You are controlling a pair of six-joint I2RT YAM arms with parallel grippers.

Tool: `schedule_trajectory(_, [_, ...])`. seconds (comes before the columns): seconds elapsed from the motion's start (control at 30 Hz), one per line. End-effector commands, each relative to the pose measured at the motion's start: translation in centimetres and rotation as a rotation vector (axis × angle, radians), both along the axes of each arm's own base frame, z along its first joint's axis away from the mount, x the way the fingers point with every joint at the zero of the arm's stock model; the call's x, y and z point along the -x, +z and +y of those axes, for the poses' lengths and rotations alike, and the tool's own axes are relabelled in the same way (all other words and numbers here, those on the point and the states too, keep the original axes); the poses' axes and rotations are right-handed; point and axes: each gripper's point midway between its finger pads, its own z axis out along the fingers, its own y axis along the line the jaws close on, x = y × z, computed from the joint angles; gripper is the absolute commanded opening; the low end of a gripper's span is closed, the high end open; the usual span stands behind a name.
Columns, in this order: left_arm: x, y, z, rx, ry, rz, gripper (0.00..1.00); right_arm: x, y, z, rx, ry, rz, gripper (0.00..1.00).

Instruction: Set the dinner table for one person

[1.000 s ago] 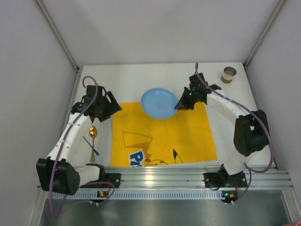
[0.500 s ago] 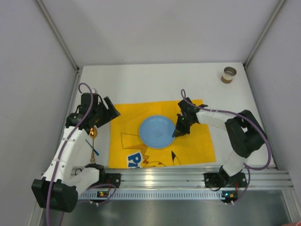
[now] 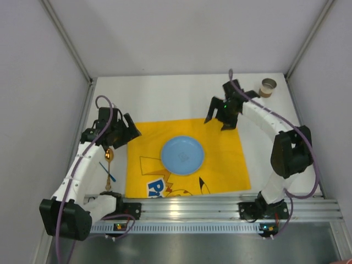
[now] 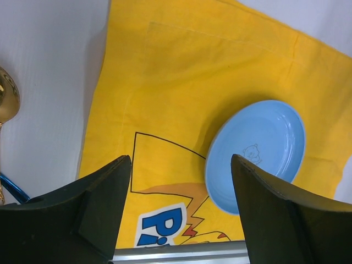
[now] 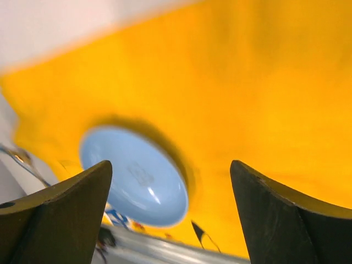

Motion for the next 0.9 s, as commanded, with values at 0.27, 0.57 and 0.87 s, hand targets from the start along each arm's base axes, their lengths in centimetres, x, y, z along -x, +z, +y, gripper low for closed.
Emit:
schedule_trajectory(0.27, [-6.1,-2.7,-1.4,-0.002,-0.029,0.047,0.78,-23.7,8.2,-21.7,-0.166,-0.524,-0.32,0.86])
schedule_trajectory(0.57, [-11.4,-4.7,-2.3,-0.008,-0.02,0.129,0.77,-27.2,2.6,-29.3,-0.138,-0.705,-0.277,0.84])
schedule_trajectory(0.87, [-14.2,-6.0,-3.0,-0.028,-0.033,0.18,0.77,-29.2,0.6,-32.6,-0.118,-0.83,-0.318,0.81])
